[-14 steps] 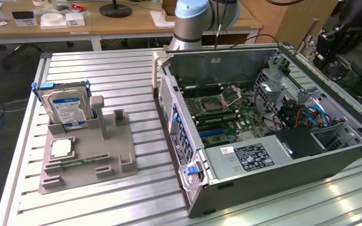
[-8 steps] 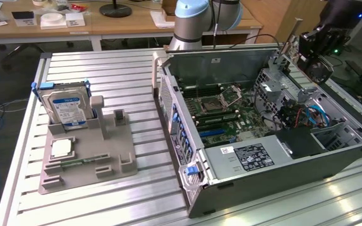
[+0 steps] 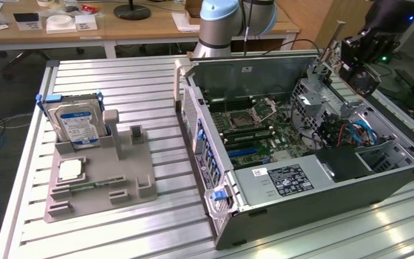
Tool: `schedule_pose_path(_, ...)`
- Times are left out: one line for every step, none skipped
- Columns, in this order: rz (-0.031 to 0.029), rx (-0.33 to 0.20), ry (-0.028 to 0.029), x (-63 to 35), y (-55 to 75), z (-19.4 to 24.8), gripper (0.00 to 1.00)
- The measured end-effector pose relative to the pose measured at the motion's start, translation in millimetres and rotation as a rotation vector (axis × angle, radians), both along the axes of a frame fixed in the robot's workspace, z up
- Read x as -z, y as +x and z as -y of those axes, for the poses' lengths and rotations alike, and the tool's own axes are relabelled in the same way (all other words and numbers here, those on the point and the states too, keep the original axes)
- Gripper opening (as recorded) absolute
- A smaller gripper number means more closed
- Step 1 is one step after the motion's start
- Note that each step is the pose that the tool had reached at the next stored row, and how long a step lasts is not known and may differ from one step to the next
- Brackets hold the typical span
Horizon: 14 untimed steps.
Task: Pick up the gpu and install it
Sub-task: 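Pick up the gpu and move the gpu toward the slot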
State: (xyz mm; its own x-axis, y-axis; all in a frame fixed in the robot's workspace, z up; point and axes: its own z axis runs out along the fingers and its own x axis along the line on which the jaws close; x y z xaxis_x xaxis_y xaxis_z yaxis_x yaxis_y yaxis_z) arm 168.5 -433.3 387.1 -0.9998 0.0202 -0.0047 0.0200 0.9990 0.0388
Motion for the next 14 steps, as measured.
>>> schedule_pose_path(0.0000,0.000,0.0000,0.0,-0.4,0.0,0.28)
schedule_pose_path(0.0000,0.000,0.0000,0.0,-0.9,0.0,0.28)
schedule_pose_path(0.0000,0.000,0.0000,0.0,-1.4,0.0,0.28)
schedule_pose_path(0.0000,0.000,0.0000,0.0,-1.8,0.0,0.28)
schedule_pose_path(0.0000,0.000,0.0000,0.0,-2.1,0.0,0.28)
schedule_pose_path(0.0000,0.000,0.0000,0.0,-2.6,0.0,0.28)
schedule_pose_path(-0.0001,0.000,0.0000,0.0,-2.9,0.0,0.28)
schedule_pose_path(0.0000,0.000,0.0001,0.0,-3.2,0.0,0.28)
schedule_pose_path(0.0000,0.000,0.0001,0.0,-3.3,0.0,0.28)
schedule_pose_path(0.0000,0.000,0.0000,0.0,-3.4,0.0,0.28)
schedule_pose_path(0.0000,0.000,-0.0001,0.0,-3.5,0.0,0.28)
schedule_pose_path(0.0000,0.000,0.0000,0.0,-4.6,0.0,0.28)
schedule_pose_path(0.0000,0.000,0.0000,0.0,-4.9,0.0,0.28)
schedule_pose_path(0.0000,0.000,0.0001,0.0,-5.1,0.0,0.28)
